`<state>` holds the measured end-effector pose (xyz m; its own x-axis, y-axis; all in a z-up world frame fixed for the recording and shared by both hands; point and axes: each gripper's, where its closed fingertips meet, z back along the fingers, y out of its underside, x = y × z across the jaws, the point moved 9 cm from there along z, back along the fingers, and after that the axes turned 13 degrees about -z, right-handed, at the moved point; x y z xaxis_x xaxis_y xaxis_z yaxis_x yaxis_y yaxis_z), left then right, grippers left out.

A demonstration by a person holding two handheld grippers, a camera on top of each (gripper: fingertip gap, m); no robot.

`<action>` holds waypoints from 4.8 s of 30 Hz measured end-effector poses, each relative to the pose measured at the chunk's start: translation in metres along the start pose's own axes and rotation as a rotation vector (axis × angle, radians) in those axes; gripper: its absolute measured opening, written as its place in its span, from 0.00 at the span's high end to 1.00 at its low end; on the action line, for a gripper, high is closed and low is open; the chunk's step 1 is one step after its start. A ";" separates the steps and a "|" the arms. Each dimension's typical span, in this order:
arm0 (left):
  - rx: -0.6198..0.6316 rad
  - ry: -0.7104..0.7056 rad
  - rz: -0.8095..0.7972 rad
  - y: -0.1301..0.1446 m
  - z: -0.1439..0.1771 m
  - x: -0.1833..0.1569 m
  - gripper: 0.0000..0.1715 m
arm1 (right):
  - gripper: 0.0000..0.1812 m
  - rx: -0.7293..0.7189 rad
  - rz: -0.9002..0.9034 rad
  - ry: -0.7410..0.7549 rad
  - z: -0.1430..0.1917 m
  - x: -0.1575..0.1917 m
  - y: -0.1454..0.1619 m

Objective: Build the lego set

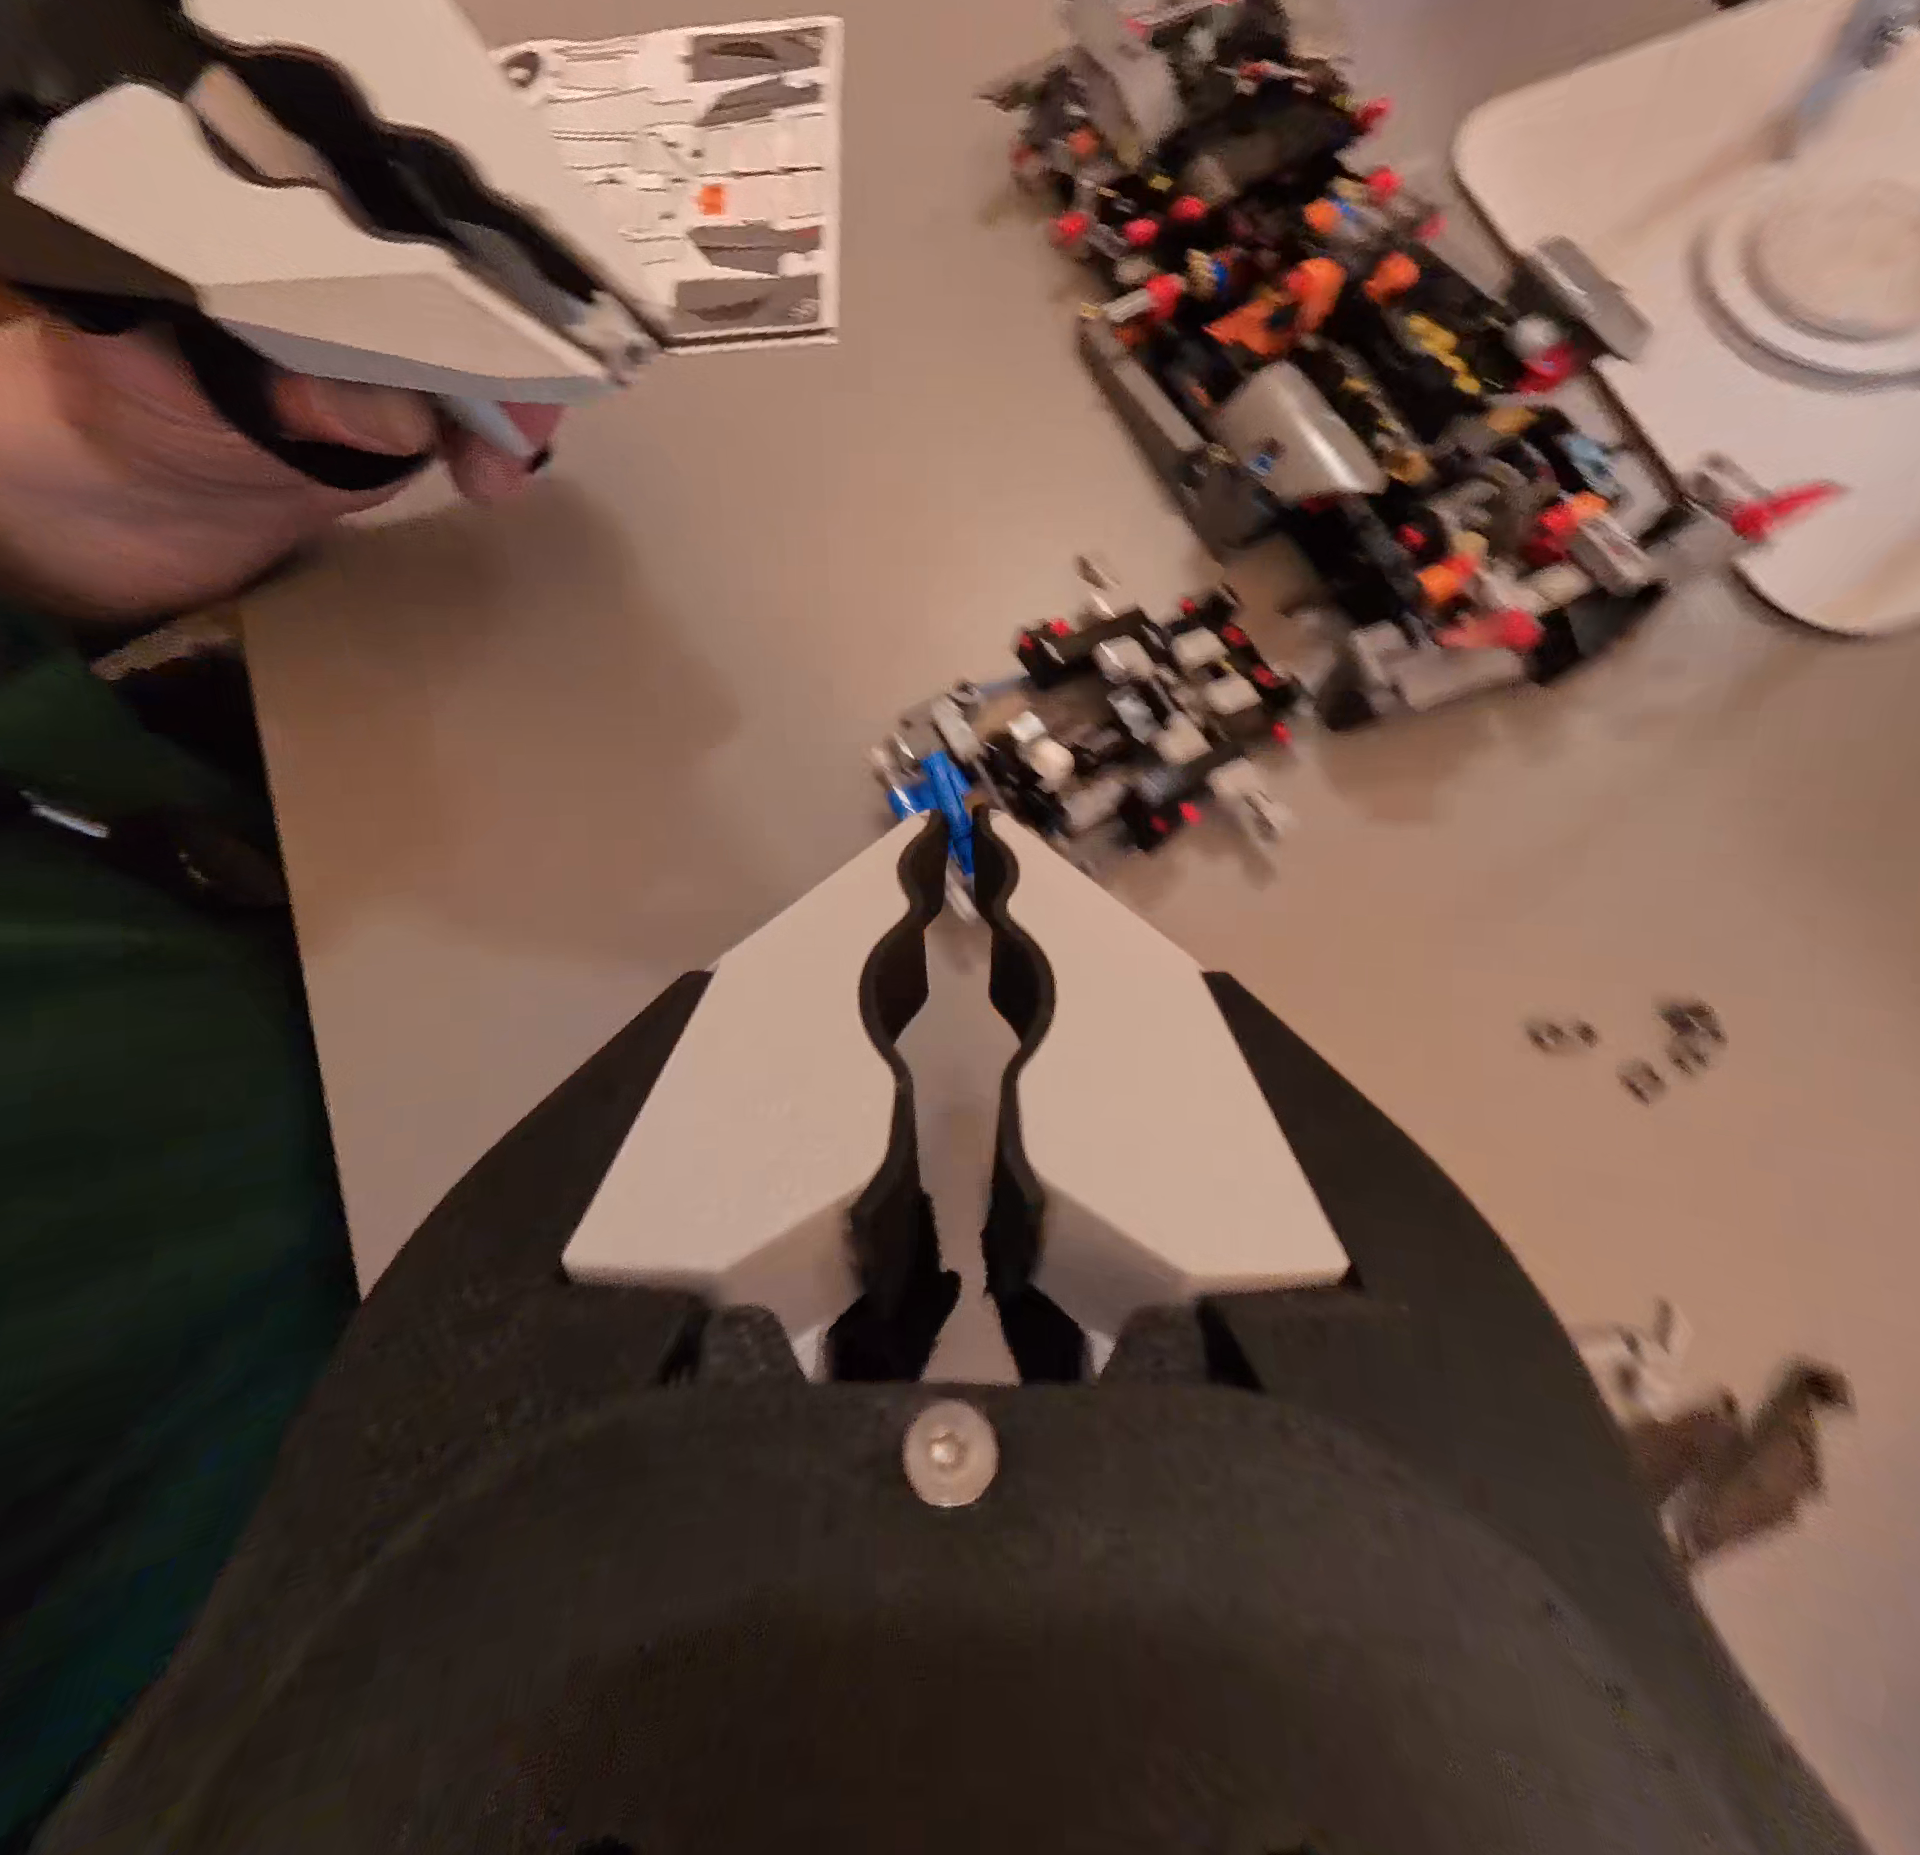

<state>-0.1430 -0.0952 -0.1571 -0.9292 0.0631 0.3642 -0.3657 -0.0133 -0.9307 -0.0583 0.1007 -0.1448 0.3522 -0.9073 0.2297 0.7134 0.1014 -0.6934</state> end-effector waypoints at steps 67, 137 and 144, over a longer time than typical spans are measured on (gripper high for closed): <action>0.271 -0.175 -0.116 0.042 -0.008 0.010 0.96 | 0.99 0.146 0.308 -0.163 -0.067 0.029 0.062; -0.171 -0.014 0.280 0.022 0.027 0.002 0.96 | 0.99 0.152 0.264 -0.141 -0.069 0.056 0.065; -0.225 0.025 0.322 0.022 0.029 0.004 0.96 | 0.99 0.113 0.271 -0.147 -0.065 0.056 0.060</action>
<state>-0.1565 -0.1241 -0.1753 -0.9918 0.1160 0.0541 -0.0323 0.1824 -0.9827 -0.0352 0.0293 -0.2181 0.6168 -0.7729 0.1489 0.6410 0.3834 -0.6649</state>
